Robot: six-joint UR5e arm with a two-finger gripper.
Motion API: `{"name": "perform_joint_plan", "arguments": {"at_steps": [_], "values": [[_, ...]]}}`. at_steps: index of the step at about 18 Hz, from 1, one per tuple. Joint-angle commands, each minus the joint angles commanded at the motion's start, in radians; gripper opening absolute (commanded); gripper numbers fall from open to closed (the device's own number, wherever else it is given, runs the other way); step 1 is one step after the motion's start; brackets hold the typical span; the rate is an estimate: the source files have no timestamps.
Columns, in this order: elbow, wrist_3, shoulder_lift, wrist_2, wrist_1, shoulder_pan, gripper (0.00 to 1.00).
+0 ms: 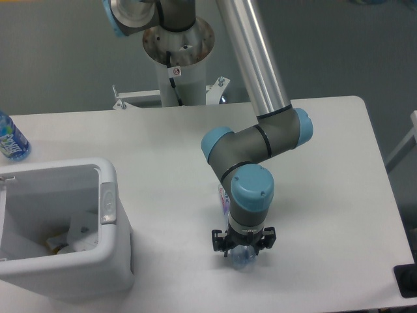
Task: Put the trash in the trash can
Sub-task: 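Lower the gripper around the bottle's middle and close on it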
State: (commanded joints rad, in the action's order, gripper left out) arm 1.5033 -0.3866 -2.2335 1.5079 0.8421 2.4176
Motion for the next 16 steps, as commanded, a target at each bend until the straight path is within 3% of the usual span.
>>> {"name": "perform_joint_plan", "arguments": {"at_steps": [2, 16], "values": [[0.000, 0.000, 0.002, 0.000, 0.000, 0.000, 0.66], [-0.002, -0.002, 0.012, 0.006, 0.000, 0.000, 0.60]]}}
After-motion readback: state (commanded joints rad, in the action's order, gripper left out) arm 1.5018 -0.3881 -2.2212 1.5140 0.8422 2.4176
